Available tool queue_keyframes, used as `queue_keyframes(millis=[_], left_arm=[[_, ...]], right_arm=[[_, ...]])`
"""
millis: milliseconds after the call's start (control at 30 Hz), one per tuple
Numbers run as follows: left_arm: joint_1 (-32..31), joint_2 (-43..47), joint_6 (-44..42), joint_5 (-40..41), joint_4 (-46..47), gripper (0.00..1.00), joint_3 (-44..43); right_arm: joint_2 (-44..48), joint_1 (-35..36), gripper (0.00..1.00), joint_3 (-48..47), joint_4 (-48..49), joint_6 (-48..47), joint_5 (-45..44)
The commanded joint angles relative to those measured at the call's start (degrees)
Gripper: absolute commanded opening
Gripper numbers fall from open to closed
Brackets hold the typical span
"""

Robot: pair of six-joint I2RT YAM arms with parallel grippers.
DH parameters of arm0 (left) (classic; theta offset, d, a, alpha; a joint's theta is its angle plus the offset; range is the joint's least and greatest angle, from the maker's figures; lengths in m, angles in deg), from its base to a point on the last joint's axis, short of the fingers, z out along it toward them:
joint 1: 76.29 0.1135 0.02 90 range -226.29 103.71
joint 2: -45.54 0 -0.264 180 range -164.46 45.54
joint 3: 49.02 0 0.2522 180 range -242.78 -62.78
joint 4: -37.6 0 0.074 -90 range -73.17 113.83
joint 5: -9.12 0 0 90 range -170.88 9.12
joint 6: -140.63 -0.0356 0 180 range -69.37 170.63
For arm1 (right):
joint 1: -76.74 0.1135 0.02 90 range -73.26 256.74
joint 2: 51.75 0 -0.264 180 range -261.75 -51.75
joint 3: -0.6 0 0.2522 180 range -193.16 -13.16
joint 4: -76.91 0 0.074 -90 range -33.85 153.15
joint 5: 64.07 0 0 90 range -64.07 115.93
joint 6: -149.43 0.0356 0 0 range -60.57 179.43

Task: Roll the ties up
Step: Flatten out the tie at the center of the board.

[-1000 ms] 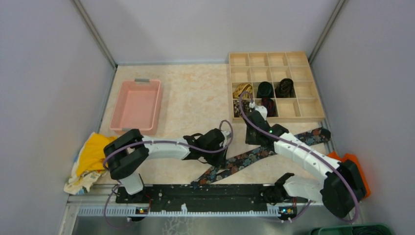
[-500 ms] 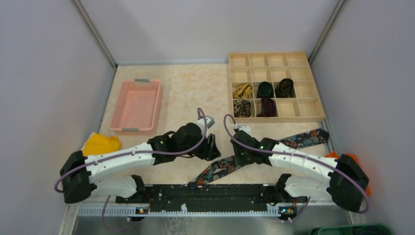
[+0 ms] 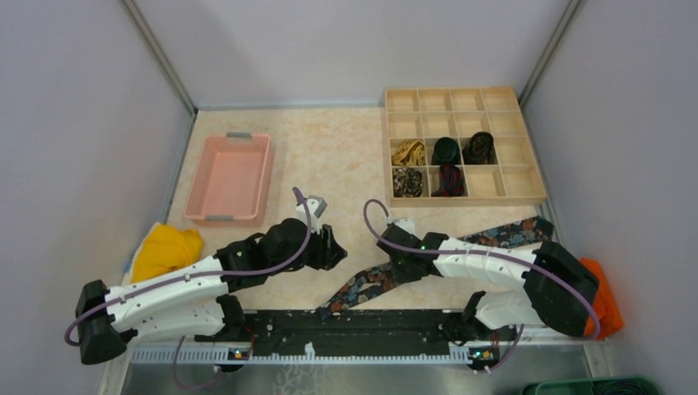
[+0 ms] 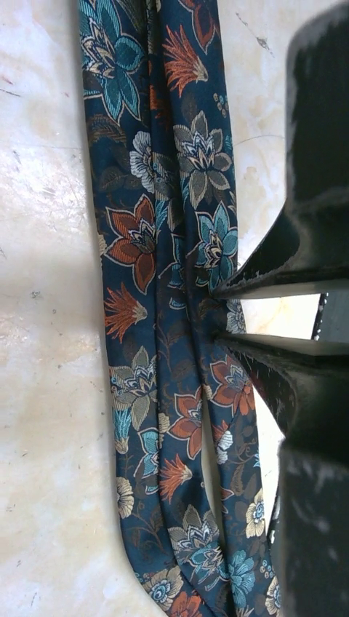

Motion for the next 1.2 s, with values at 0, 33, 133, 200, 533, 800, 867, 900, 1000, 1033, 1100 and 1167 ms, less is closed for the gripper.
queue_keyframes(millis=[0, 33, 133, 200, 533, 800, 867, 900, 1000, 1033, 1100, 1167], left_arm=[[-0.11, 0.39, 0.87, 1.57, -1.08, 0.5, 1.2], [-0.07, 0.33, 1.0, 1.47, -0.94, 0.5, 1.33], [-0.06, 0.33, 1.02, 1.21, -0.97, 0.49, 1.61], [-0.06, 0.47, 0.85, 1.26, -0.93, 0.49, 1.61], [-0.08, 1.1, 0.03, 2.0, -1.25, 0.49, 0.89], [-0.07, 1.97, -0.41, 2.93, -2.22, 0.49, 0.72], [-0.06, 2.23, -0.54, 3.1, -2.48, 0.49, 0.6], [-0.06, 2.29, -0.54, 3.17, -2.62, 0.49, 0.58], [-0.11, 2.68, -0.65, 3.61, -3.15, 0.49, 0.71], [-0.09, 2.82, -0.65, 3.61, -3.23, 0.49, 0.83], [-0.11, 2.98, -0.74, 3.69, -3.33, 0.49, 1.01], [-0.15, 3.13, -0.77, 3.53, -3.34, 0.49, 1.2]], right_arm=[[-4.08, 0.9, 0.17, 1.92, 1.14, 2.78, -0.41], [-4.48, 0.9, 0.1, 2.06, 1.03, 3.14, -0.61], [-4.48, 1.02, 0.0, 1.84, 0.53, 3.76, -1.05], [-3.16, 1.21, 0.0, 1.14, -0.5, 4.03, -1.81], [4.8, 1.39, 0.0, -6.83, -8.45, 3.37, -5.98], [4.48, 1.45, 0.0, -10.45, -8.53, 1.87, -6.91], [2.6, 1.43, 0.0, -11.5, -8.27, 1.42, -7.47], [1.45, 1.42, 0.0, -12.15, -8.4, 1.1, -7.98], [-1.11, 1.43, 0.0, -12.79, -7.26, 0.5, -8.73], [-2.28, 1.37, 0.0, -12.9, -6.73, 0.24, -8.72], [-4.06, 1.3, 0.0, -13.06, -6.04, -0.11, -8.59], [-5.37, 1.34, 0.0, -12.93, -5.14, -0.29, -8.59]])
